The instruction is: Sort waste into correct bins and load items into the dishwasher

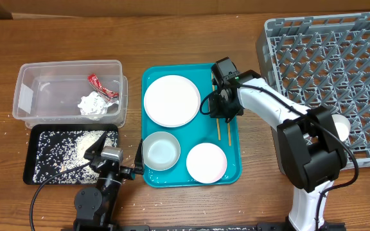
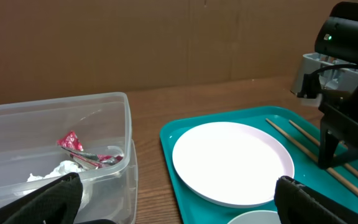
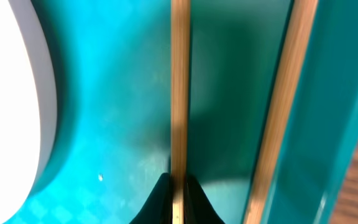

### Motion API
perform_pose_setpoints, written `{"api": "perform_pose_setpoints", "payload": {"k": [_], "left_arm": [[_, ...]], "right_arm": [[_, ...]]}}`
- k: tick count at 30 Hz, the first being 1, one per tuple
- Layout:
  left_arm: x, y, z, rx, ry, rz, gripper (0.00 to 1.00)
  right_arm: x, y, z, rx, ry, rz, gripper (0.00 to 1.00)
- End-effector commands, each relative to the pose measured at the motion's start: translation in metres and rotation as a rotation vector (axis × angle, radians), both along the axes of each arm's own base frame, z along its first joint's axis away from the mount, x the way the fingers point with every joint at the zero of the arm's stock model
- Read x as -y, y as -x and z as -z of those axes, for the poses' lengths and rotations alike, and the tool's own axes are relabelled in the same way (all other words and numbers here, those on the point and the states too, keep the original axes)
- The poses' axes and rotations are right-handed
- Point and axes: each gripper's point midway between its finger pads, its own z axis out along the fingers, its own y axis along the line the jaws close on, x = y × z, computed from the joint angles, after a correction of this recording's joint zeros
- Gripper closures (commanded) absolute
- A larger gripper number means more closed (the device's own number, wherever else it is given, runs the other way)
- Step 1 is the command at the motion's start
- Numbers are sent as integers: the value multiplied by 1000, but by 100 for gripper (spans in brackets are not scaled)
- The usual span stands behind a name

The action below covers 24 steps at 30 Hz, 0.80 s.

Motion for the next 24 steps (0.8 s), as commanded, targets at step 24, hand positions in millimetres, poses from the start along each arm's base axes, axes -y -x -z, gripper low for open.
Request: {"api": "perform_pose_setpoints", "payload": {"k": [24], "left_arm": [[0, 0, 0, 8, -10, 1, 0]], "right_arm": [[217, -25, -121, 167, 375, 151, 96]]}}
